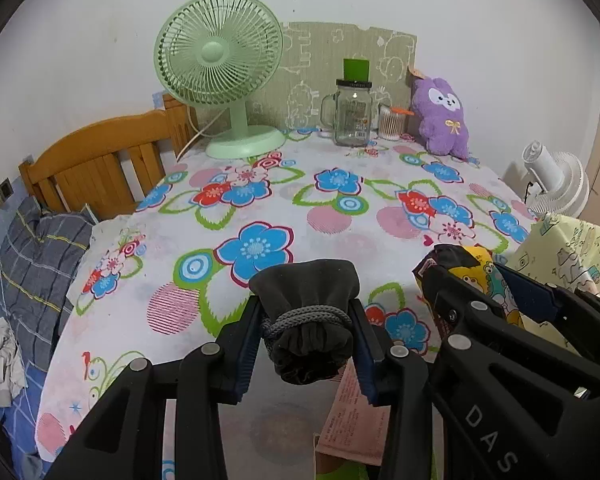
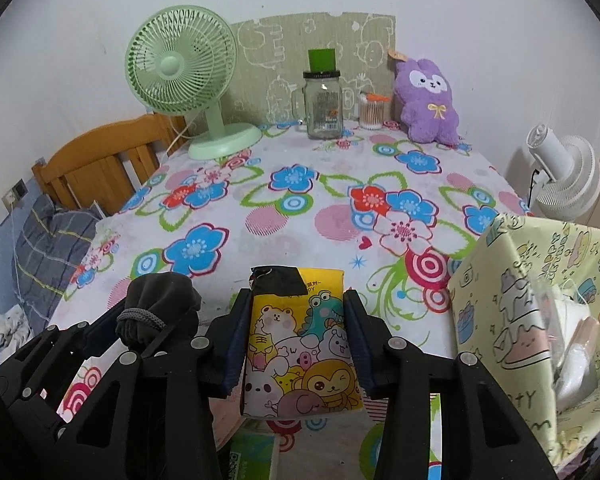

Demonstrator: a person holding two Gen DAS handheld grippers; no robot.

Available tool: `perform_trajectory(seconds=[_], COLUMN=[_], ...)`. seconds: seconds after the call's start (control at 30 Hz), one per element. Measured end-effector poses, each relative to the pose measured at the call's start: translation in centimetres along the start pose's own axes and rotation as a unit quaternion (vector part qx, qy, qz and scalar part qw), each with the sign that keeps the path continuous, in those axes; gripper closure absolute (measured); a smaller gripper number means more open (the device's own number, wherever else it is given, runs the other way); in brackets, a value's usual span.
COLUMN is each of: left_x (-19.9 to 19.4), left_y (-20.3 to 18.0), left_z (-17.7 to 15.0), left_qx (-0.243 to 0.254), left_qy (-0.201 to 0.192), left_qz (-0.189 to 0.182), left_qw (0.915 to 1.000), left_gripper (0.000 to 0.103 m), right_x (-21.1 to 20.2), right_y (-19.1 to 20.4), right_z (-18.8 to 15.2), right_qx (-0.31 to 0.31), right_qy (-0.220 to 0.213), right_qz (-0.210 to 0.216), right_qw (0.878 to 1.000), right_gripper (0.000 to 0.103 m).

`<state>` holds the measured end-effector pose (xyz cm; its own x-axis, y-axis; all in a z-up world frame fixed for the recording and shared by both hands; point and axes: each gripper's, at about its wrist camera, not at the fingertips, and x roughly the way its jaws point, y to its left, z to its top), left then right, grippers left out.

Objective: Organize soft objects
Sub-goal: 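Carry the grey sock with the left tool while the right tool carries the yellow pouch toward the box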

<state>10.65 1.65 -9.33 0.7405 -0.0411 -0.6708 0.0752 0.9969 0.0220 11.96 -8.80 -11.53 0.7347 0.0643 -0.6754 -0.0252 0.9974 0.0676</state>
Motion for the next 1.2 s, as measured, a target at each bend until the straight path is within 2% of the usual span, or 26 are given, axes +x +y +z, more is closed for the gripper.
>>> perform_trajectory(seconds=[0.77, 1.2], left_x=[-6.4, -9.0], left_y=[-2.3, -4.9], left_z=[2.0, 2.1], left_qx=[0.002, 0.006], left_qy=[-0.063, -0.086], left_qz=[0.0, -0.01], left_qw=[0.998, 0.9962], left_gripper=[0.061, 0.061], right_x=[-7.2, -10.6], right_y=[-1.3, -3.4], right_z=[1.9, 1.7], right_qx=[0.004, 0.005], right_qy=[-0.063, -0.088], right_qz=[-0.004, -0.012], right_qw=[0.998, 0.996], right_gripper=[0.055, 0.055])
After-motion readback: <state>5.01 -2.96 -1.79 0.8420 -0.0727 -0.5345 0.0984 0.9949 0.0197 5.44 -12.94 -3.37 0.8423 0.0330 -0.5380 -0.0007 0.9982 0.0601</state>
